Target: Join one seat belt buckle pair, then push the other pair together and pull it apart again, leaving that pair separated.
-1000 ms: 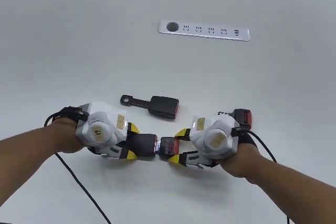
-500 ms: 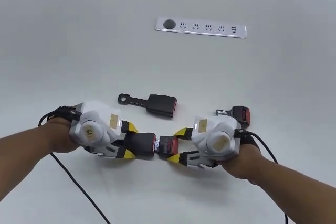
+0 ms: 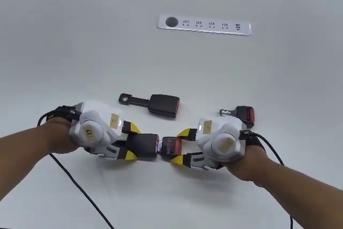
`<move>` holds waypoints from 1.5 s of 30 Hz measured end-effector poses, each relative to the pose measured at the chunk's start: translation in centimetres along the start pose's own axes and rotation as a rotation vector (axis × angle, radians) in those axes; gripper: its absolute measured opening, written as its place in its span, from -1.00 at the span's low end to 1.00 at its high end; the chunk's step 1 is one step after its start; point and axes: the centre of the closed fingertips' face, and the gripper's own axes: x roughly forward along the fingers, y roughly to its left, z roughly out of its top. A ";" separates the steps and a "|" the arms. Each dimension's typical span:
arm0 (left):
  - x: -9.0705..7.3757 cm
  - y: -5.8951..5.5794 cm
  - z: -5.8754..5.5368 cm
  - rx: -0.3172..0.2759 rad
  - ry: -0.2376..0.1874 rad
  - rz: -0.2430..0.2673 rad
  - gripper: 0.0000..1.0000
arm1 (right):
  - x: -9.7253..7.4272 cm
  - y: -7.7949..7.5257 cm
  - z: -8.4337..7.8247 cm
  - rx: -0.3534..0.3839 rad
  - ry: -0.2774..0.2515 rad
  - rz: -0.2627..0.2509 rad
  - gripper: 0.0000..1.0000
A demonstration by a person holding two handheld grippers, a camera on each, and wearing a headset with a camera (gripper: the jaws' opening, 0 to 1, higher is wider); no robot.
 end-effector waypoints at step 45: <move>-2.1 2.5 3.9 -0.118 -0.029 0.142 0.56 | -6.4 -3.1 -0.5 0.120 -0.096 -0.151 0.55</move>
